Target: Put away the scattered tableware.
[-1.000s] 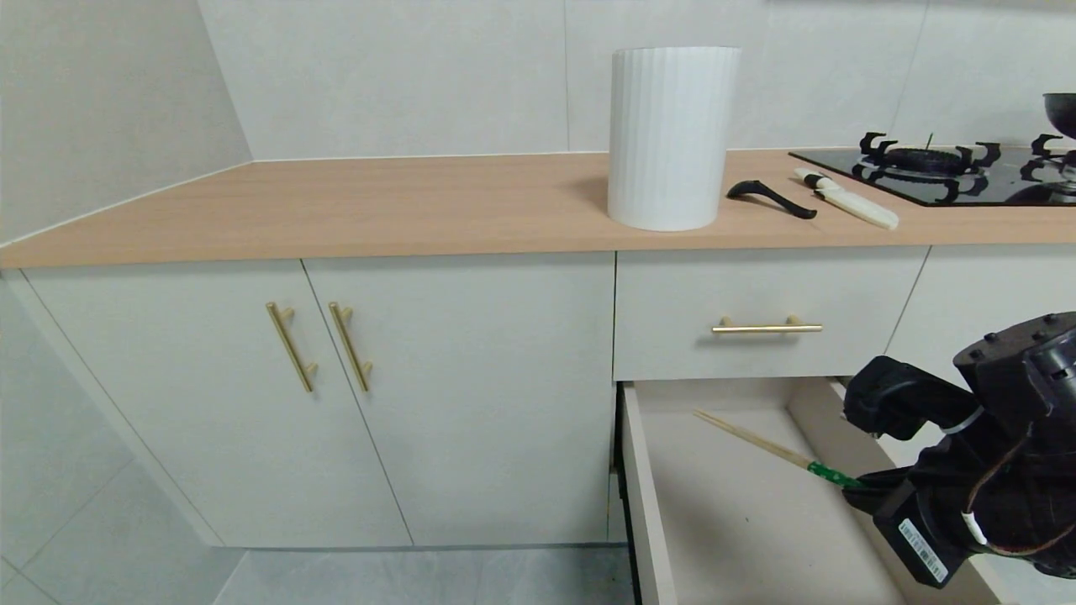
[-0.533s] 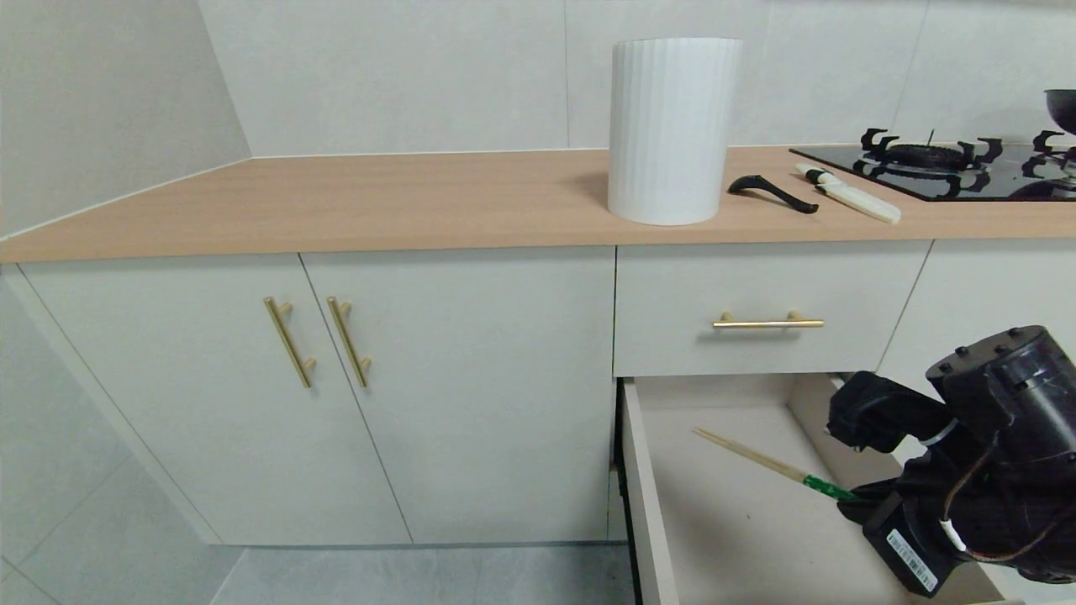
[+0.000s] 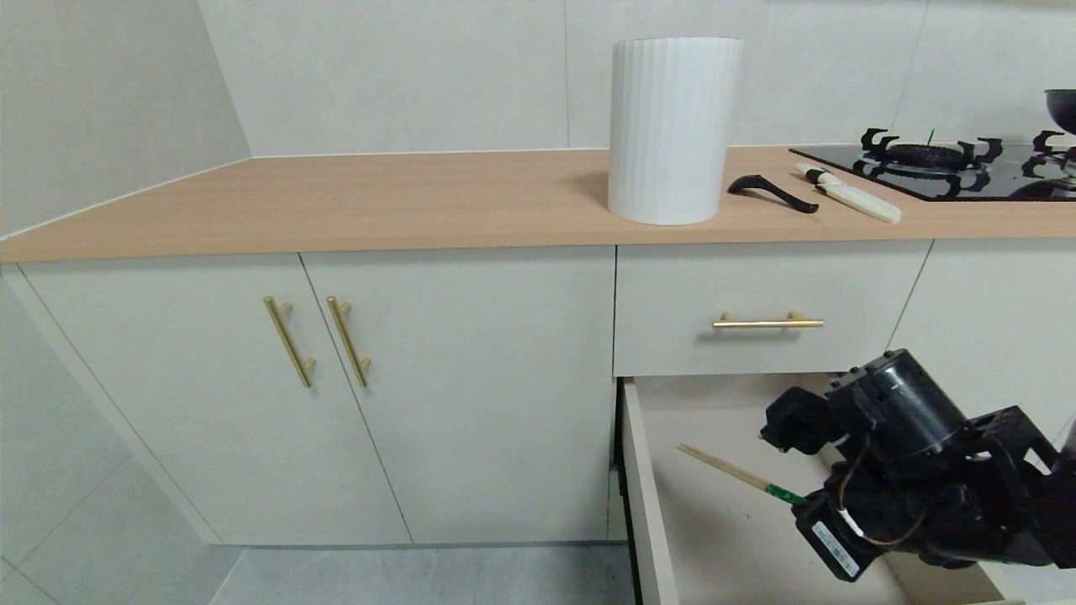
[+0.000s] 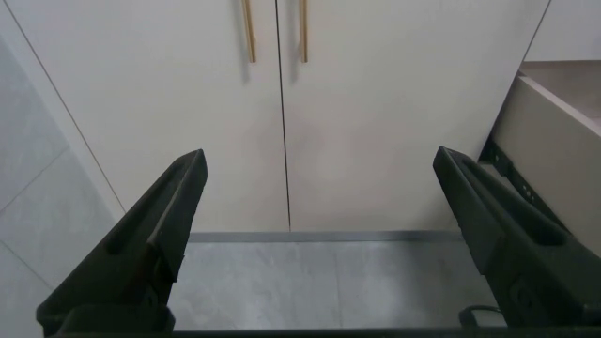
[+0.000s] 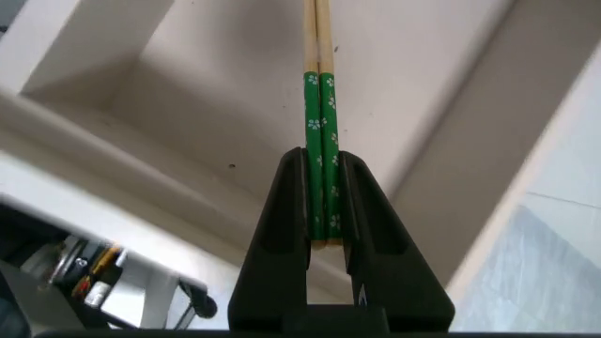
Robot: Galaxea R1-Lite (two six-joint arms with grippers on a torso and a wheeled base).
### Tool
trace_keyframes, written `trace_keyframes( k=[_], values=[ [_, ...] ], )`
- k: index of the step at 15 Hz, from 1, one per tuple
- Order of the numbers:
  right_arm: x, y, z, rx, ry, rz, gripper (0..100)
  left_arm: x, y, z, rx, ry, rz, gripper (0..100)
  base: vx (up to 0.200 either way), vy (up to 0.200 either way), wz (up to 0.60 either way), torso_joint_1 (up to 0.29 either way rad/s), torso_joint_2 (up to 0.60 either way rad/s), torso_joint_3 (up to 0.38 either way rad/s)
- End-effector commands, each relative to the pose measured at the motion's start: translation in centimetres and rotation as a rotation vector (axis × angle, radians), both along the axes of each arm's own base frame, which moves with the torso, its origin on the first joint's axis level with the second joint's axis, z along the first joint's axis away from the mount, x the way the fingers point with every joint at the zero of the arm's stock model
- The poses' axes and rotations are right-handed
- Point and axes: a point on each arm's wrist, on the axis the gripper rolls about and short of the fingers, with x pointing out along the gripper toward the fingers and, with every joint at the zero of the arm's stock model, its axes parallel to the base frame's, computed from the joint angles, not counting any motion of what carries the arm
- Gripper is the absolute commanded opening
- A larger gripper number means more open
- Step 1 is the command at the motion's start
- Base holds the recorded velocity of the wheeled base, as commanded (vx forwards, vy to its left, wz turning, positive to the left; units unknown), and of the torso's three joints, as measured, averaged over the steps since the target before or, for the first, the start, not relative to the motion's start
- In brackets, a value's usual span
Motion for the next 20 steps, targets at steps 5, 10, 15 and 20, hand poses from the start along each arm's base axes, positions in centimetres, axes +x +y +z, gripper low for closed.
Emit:
trace_keyframes(
  k=[5, 10, 15, 20],
  values=[
    [6.8, 2.9, -7.6, 0.098, 0.065, -0.196, 0, 0.0, 0.0, 0.0, 0.000, 0.001, 0.000, 100, 0.000, 0.000, 0.00, 0.000, 0.00, 0.000],
    [10.0, 3.4, -8.0, 0.220, 0.047, -0.360, 0, 0.0, 0.0, 0.0, 0.000, 0.001, 0.000, 100, 0.000, 0.000, 0.00, 0.000, 0.00, 0.000],
    [11.3, 4.0, -10.1, 0.223, 0.074, -0.419, 0, 0.0, 0.0, 0.0, 0.000, 0.001, 0.000, 100, 0.000, 0.000, 0.00, 0.000, 0.00, 0.000],
    [11.6, 4.9, -14.1, 0.157, 0.147, -0.413, 0, 0.0, 0.0, 0.0, 0.000, 0.001, 0.000, 100, 0.000, 0.000, 0.00, 0.000, 0.00, 0.000]
  ],
)
